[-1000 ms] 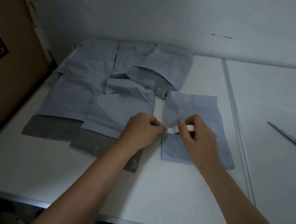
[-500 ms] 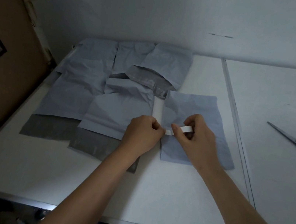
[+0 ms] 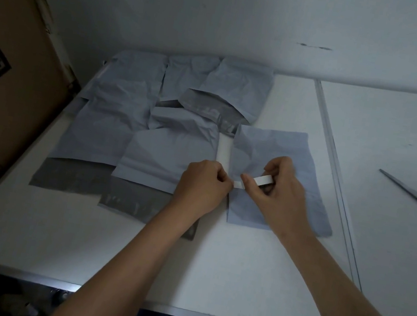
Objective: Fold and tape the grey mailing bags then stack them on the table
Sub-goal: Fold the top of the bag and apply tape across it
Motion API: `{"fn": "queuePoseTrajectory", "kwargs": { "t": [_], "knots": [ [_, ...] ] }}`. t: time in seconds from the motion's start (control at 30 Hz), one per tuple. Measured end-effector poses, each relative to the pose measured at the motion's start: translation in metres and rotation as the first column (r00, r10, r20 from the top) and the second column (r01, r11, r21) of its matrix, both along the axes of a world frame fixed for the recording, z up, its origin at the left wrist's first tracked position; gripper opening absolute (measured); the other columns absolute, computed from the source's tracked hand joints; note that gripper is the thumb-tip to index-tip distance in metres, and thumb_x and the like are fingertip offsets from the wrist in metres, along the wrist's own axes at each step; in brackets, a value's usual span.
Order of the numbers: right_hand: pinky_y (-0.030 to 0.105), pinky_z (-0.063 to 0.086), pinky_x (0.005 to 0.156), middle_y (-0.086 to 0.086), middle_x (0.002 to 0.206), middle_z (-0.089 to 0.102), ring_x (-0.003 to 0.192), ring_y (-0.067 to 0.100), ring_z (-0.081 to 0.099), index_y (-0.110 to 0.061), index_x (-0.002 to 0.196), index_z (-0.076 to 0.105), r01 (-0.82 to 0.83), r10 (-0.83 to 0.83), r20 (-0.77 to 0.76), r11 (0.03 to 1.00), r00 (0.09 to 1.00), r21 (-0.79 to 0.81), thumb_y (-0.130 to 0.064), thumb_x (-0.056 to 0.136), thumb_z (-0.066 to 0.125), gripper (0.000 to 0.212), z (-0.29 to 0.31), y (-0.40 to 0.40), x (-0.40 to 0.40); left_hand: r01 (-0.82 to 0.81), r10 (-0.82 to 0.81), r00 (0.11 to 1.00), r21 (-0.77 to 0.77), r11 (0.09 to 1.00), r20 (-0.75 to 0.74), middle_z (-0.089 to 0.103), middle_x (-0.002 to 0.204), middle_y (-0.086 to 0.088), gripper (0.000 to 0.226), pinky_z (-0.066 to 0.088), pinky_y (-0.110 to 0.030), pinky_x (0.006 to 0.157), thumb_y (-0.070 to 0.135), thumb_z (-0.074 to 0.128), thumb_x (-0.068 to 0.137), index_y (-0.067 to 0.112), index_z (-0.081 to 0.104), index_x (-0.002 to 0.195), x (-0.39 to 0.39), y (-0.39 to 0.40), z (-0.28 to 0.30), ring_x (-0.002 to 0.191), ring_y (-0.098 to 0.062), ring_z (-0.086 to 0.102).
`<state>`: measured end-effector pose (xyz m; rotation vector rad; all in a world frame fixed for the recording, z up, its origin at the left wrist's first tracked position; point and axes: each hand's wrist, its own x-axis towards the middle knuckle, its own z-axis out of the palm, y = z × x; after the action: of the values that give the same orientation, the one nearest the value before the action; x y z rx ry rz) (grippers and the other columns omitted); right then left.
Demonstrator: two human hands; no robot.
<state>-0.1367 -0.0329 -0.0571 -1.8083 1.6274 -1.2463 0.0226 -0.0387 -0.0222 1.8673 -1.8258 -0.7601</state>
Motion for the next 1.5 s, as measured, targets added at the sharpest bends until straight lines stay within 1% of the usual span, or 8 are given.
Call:
{"fn": "queuePoseTrajectory", "kwargs": {
  "t": [0.4, 0.63, 0.83, 1.03, 1.27, 1.33, 1.4, 1.5],
  "knots": [
    [0.013, 0.040, 0.054, -0.006, 0.076, 0.047, 0.062, 0.005, 0.050, -0.014, 0.093, 0.042, 0.007, -0.007, 0.000, 1.000, 1.000, -0.024, -0.036, 0.075, 0.077, 0.045, -0.001, 0.002, -0.002, 0.038, -0.038, 0.998, 0.002, 0.999, 0.047, 0.062, 0.078, 0.001, 0.017, 0.039, -0.024, 0.062, 0.026, 0.060, 0.089, 0.012, 0.063, 0.081, -0.001, 0.000, 0.002, 0.075, -0.015, 0.058],
    [0.020, 0.040, 0.057, -0.004, 0.078, 0.048, 0.067, 0.014, 0.048, -0.016, 0.090, 0.044, -0.002, -0.001, -0.064, 0.999, 0.998, -0.051, -0.039, 0.074, 0.078, 0.043, -0.004, 0.001, -0.002, 0.074, -0.078, 0.992, 0.044, 0.996, 0.099, 0.064, 0.082, -0.006, 0.020, 0.046, -0.034, 0.066, 0.026, 0.060, 0.087, 0.007, 0.062, 0.080, -0.004, -0.002, 0.007, 0.077, -0.020, 0.059],
    [0.019, 0.042, 0.060, -0.003, 0.082, 0.050, 0.071, 0.013, 0.050, -0.016, 0.090, 0.047, -0.012, 0.010, -0.051, 0.999, 0.999, -0.041, -0.039, 0.075, 0.077, 0.041, -0.005, 0.001, -0.003, 0.158, -0.182, 0.969, 0.151, 0.976, 0.168, 0.067, 0.088, -0.014, 0.026, 0.038, -0.029, 0.060, 0.032, 0.061, 0.088, 0.008, 0.059, 0.078, -0.001, -0.011, 0.015, 0.072, -0.020, 0.055],
    [0.025, 0.046, 0.062, -0.005, 0.082, 0.051, 0.074, 0.014, 0.053, -0.018, 0.090, 0.048, 0.004, -0.004, -0.042, 1.000, 0.999, -0.003, -0.043, 0.075, 0.075, 0.039, -0.004, 0.001, -0.002, 0.188, -0.229, 0.958, 0.224, 0.956, 0.175, 0.068, 0.095, -0.016, 0.035, 0.037, -0.023, 0.055, 0.034, 0.062, 0.089, -0.001, 0.068, 0.093, 0.004, -0.020, 0.018, 0.077, -0.022, 0.059],
    [0.026, 0.046, 0.065, -0.005, 0.084, 0.052, 0.074, 0.012, 0.054, -0.015, 0.089, 0.052, 0.008, -0.007, -0.041, 1.000, 0.999, 0.012, -0.041, 0.077, 0.075, 0.036, -0.002, 0.002, -0.001, 0.176, -0.227, 0.948, 0.226, 0.958, 0.223, 0.064, 0.078, -0.013, 0.028, 0.043, -0.026, 0.058, 0.027, 0.059, 0.089, -0.001, 0.066, 0.090, 0.006, -0.020, 0.023, 0.067, -0.021, 0.058],
    [0.024, 0.045, 0.065, -0.005, 0.084, 0.052, 0.074, 0.012, 0.054, -0.016, 0.087, 0.053, 0.007, -0.007, -0.040, 1.000, 0.999, 0.014, -0.040, 0.078, 0.075, 0.034, -0.002, 0.002, -0.002, 0.164, -0.202, 0.950, 0.168, 0.972, 0.238, 0.068, 0.085, -0.014, 0.026, 0.047, -0.030, 0.067, 0.024, 0.057, 0.091, 0.000, 0.066, 0.092, 0.011, -0.019, 0.026, 0.074, -0.024, 0.062],
    [0.021, 0.043, 0.064, -0.005, 0.084, 0.052, 0.073, 0.010, 0.054, -0.016, 0.086, 0.053, 0.010, -0.010, -0.055, 1.000, 0.998, 0.009, -0.041, 0.078, 0.074, 0.033, -0.002, 0.002, -0.002, 0.171, -0.168, 0.960, 0.008, 0.985, 0.224, 0.068, 0.091, -0.008, 0.020, 0.047, -0.031, 0.073, 0.023, 0.055, 0.094, 0.006, 0.066, 0.095, 0.013, -0.013, 0.027, 0.082, -0.020, 0.062],
    [0.016, 0.041, 0.062, -0.004, 0.082, 0.052, 0.071, 0.009, 0.052, -0.015, 0.083, 0.054, 0.008, -0.008, -0.077, 1.000, 0.997, -0.004, -0.042, 0.078, 0.073, 0.033, -0.002, 0.001, -0.002, 0.290, -0.259, 0.954, -0.243, 0.926, 0.153, 0.066, 0.100, -0.004, 0.017, 0.047, -0.034, 0.080, 0.016, 0.051, 0.095, 0.011, 0.067, 0.102, 0.009, 0.002, 0.022, 0.091, -0.019, 0.059]
  ]
}}
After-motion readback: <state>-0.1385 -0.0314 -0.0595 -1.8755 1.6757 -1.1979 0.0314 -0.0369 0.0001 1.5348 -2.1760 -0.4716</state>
